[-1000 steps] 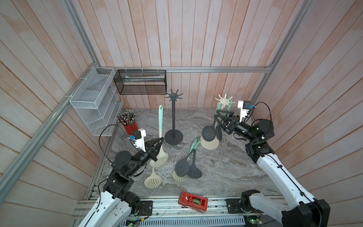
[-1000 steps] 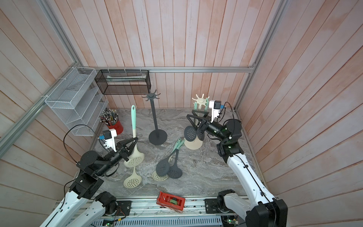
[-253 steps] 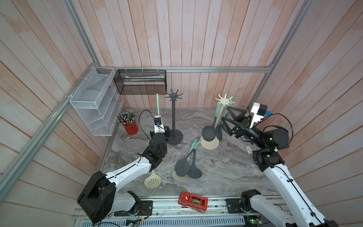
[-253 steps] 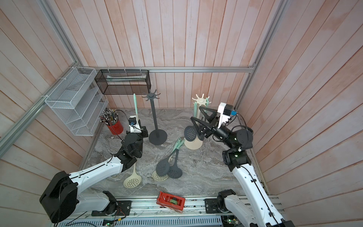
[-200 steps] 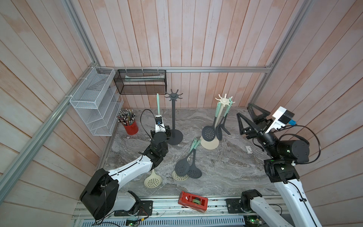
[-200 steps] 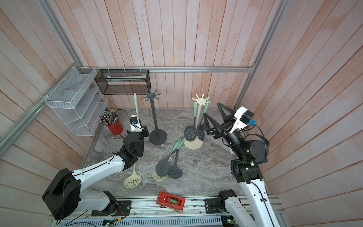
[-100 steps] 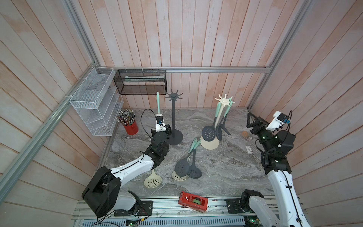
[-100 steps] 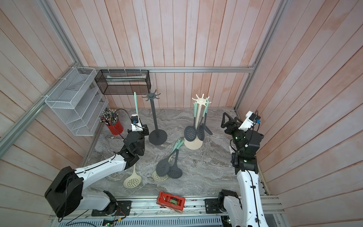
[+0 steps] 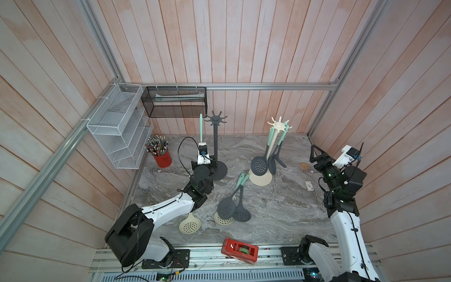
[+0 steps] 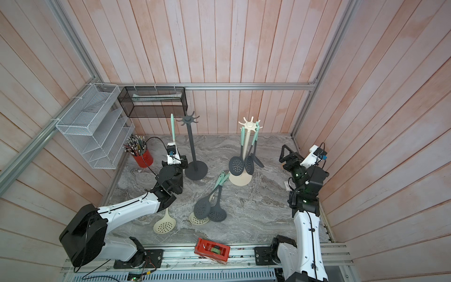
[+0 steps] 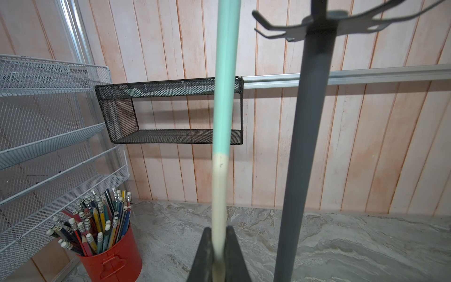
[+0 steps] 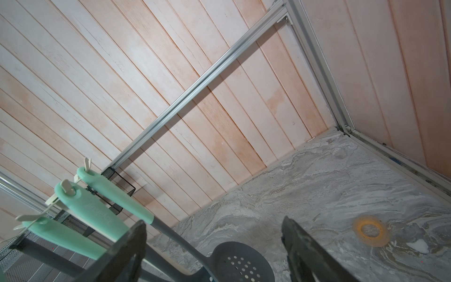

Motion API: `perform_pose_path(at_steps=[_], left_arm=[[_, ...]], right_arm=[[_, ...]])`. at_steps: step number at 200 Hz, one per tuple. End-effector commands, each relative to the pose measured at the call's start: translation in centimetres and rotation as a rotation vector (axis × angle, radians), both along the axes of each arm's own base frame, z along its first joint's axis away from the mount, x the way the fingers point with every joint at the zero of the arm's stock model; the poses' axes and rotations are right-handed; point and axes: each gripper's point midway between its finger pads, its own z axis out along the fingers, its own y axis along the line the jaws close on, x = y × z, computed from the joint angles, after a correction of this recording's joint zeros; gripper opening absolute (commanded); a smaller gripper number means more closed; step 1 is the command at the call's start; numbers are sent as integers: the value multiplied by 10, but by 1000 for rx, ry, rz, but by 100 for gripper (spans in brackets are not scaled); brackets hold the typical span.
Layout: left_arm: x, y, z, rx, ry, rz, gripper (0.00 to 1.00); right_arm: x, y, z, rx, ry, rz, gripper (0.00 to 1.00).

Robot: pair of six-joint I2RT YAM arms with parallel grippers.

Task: Hang the skimmer on the kitchen utensil rack
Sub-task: Hang the skimmer on the rack.

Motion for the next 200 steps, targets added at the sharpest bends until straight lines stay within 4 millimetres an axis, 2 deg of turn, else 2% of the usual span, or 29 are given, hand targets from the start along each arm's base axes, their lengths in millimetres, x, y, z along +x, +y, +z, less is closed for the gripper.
perform_pose_path(at_steps=[1,87,200], left_arm=[[-2,3,4,2,-10,38,0],[-4,5,-12,34,28,107,0],[-15,-1,-7,28,9,88,0]], right_arm=[[-1,3,5,4,-31,24,88],[-3,2,4,12,-33,26,88],[-1,2,3,27,-34,37,88]])
